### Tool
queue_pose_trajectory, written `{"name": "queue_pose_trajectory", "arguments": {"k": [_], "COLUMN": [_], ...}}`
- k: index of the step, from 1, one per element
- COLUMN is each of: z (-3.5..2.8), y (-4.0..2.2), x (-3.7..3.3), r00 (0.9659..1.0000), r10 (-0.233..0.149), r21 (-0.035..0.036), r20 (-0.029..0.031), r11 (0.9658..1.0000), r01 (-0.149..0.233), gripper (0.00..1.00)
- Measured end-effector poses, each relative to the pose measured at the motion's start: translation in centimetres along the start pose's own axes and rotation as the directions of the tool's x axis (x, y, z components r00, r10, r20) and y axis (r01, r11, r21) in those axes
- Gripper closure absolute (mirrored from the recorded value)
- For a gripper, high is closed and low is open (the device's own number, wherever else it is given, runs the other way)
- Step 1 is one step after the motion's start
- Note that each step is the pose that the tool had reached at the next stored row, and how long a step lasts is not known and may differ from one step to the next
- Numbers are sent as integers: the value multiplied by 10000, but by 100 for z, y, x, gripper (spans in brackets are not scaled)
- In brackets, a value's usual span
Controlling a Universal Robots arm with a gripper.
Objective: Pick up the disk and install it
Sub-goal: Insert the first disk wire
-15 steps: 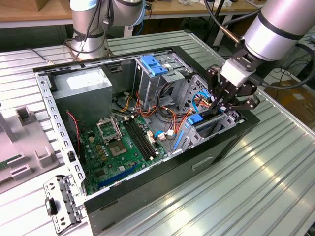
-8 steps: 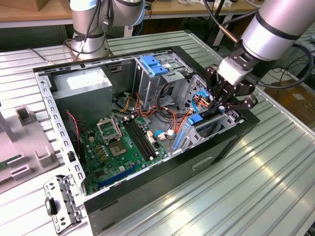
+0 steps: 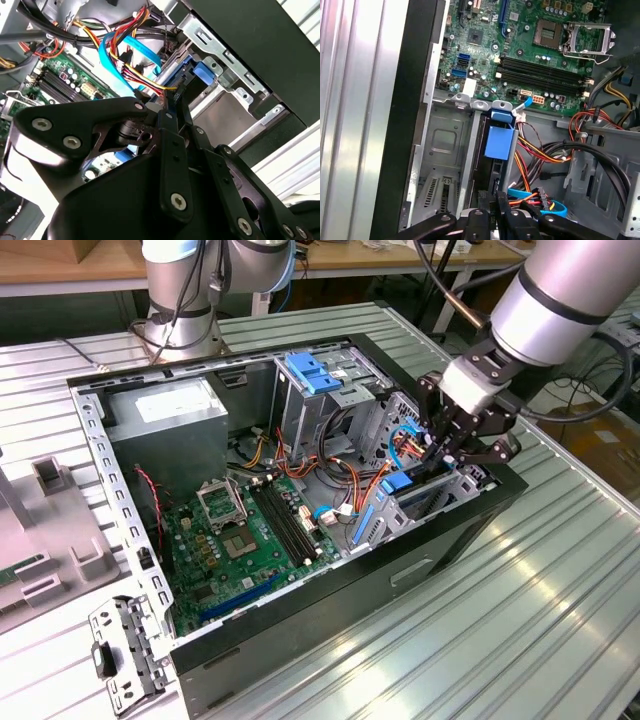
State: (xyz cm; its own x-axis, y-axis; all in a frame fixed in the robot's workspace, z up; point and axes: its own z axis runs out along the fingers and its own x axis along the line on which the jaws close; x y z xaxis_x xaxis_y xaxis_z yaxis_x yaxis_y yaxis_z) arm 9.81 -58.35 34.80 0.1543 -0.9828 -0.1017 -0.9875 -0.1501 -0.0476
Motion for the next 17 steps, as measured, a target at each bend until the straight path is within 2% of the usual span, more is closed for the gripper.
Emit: {"name": "queue_pose_trajectory", "arguments": {"k": [4,17], "z": [14,38], "y": [1,2], "x": [1,4], "r00": [9995,9992], "r10": [328,409], "r21": [39,51], "r20": [28,46], "r11": [9995,9992], "r01": [-328,-409], "gripper": [82,82]}}
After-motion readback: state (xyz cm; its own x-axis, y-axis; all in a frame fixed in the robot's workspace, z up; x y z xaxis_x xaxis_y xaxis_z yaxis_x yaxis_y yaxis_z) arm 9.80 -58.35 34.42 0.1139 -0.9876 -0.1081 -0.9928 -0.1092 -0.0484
